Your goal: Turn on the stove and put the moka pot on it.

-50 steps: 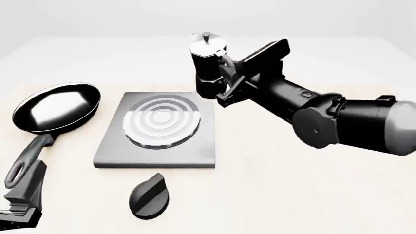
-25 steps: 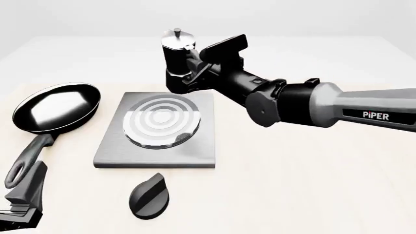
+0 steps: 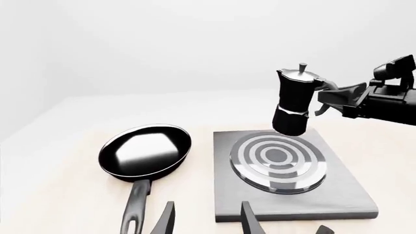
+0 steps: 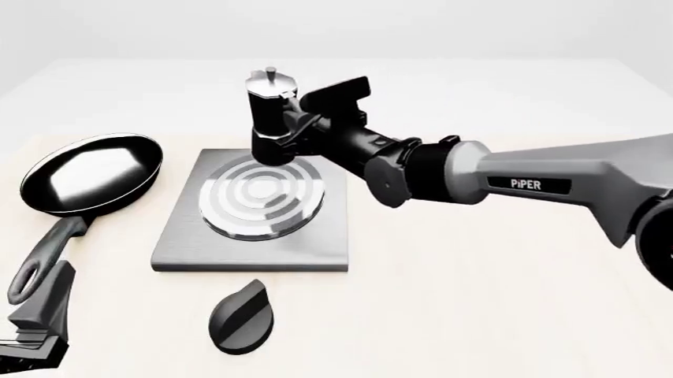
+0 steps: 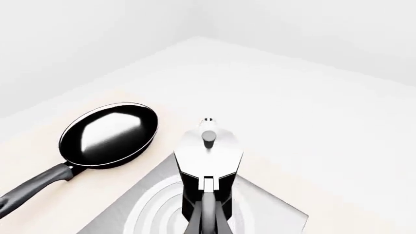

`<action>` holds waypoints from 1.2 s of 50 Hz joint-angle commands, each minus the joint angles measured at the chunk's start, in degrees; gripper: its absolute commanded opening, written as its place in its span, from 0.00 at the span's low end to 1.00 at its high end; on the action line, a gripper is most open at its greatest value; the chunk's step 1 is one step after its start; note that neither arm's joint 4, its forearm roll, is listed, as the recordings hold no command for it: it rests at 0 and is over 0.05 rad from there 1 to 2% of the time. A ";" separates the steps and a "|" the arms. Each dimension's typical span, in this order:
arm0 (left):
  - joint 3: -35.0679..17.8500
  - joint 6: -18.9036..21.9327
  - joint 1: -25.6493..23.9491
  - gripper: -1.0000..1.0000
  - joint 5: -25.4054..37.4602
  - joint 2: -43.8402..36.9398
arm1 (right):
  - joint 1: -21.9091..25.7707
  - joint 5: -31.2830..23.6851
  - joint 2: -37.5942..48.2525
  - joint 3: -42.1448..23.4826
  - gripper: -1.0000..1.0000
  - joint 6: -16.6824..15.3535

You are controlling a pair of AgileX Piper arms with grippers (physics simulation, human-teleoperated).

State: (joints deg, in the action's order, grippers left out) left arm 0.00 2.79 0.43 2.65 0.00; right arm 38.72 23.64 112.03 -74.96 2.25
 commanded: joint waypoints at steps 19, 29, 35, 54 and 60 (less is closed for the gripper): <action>0.00 0.07 0.55 1.00 0.10 0.00 | 2.58 2.57 5.31 -0.17 0.00 2.29; 0.00 -0.07 0.83 1.00 -0.06 0.00 | 2.91 1.78 6.67 -0.69 0.00 1.54; 0.00 -0.26 0.89 1.00 -0.18 0.00 | 3.21 1.56 7.07 -0.77 0.00 1.34; 0.00 -0.25 0.93 1.00 -0.24 0.00 | 3.36 1.33 7.29 -0.49 0.00 1.32; 0.00 -0.26 0.89 1.00 -0.18 0.00 | 3.86 1.08 6.31 0.04 1.00 1.37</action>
State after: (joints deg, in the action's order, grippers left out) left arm 0.00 2.56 1.32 2.45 0.00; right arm 41.94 25.07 118.73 -75.40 3.11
